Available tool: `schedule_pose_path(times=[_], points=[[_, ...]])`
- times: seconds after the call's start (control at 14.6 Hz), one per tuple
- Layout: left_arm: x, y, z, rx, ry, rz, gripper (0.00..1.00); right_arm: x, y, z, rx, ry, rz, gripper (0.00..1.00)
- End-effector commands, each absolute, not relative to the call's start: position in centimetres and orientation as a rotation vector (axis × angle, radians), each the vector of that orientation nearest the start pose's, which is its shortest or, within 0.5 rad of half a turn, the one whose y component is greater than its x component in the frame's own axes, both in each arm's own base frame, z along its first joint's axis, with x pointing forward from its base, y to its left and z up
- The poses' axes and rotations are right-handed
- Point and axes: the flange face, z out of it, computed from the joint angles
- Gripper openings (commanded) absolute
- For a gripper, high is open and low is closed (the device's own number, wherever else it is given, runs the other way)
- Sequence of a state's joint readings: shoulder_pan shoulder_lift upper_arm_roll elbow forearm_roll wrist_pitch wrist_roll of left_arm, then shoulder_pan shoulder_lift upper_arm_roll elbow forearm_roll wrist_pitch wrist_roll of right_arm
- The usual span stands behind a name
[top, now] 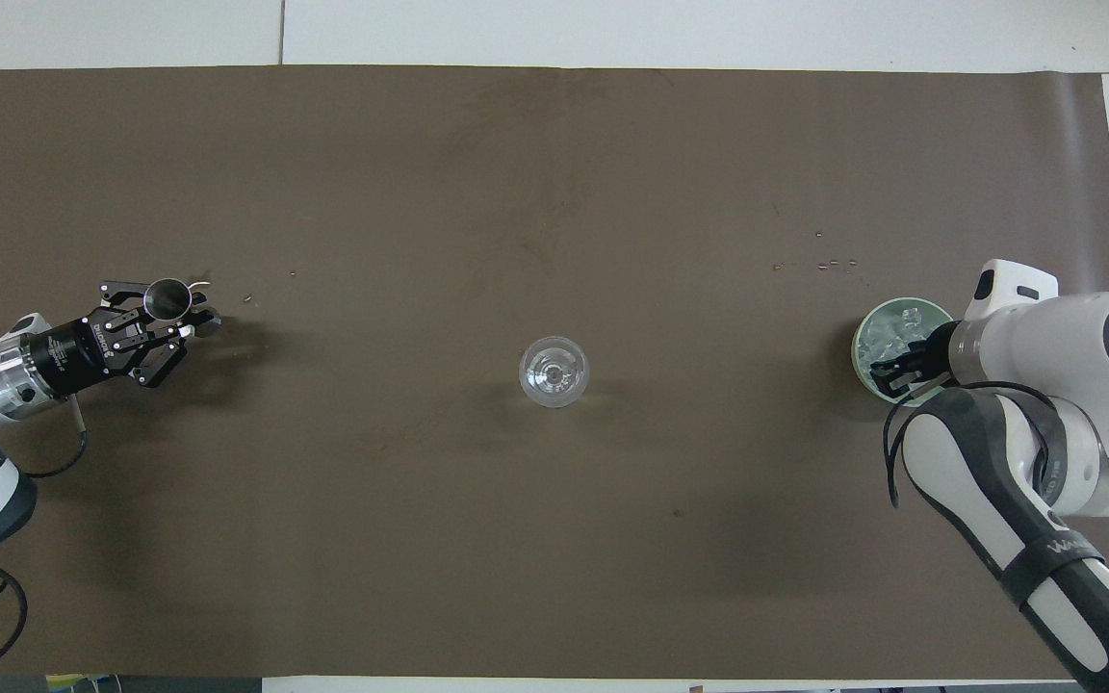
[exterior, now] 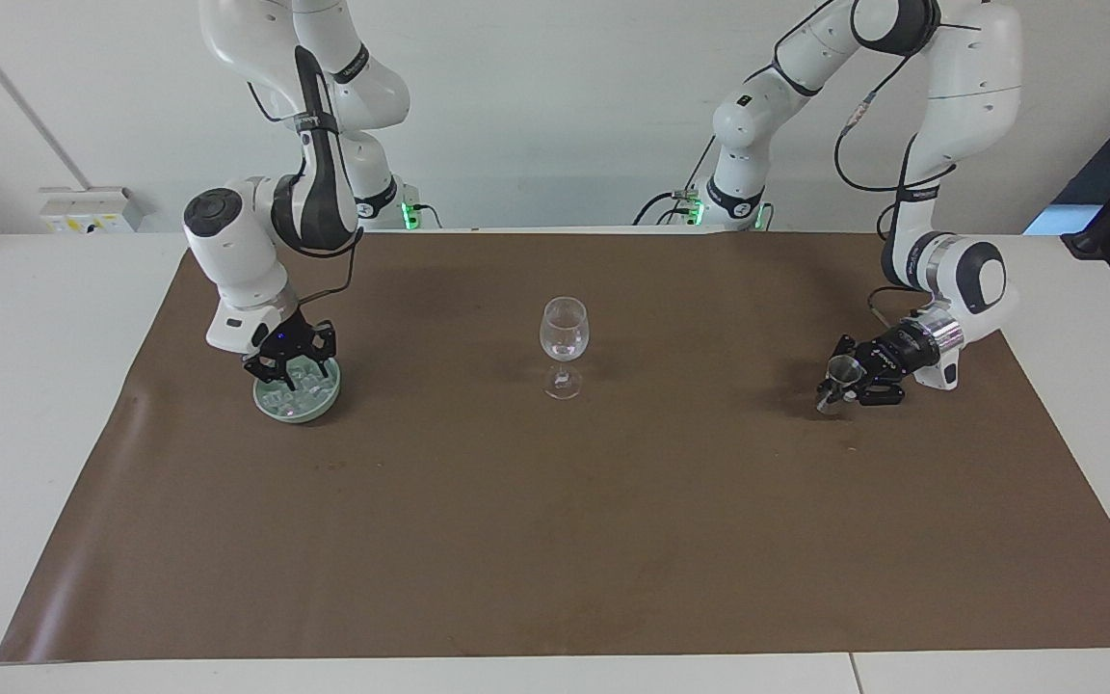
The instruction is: Pour wine and add ice with both arms
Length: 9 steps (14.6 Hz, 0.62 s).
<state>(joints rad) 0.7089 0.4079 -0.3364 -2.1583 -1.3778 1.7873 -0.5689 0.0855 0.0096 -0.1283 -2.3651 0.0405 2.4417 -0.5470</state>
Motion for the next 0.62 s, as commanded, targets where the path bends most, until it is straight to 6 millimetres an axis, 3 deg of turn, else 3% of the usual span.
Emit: schedule_pose_path(times=[0.0,0.41,0.55], points=[[51.6,11.7,22.2,1.031,1.405,-0.841,0.00,50.4,-2.3,32.6,-3.028,-0.763,-0.140,0.52],[48.8,11.3,20.7,1.036,1.387,-0.832,0.00,50.3,-2.3,32.6,-3.028,-0.760,-0.137,0.51],[48.7,11.3,20.7,1.041,1.386,-0.825,0.00,50.1,-2.3,32.4,-3.027,-0.760,-0.133,0.50]])
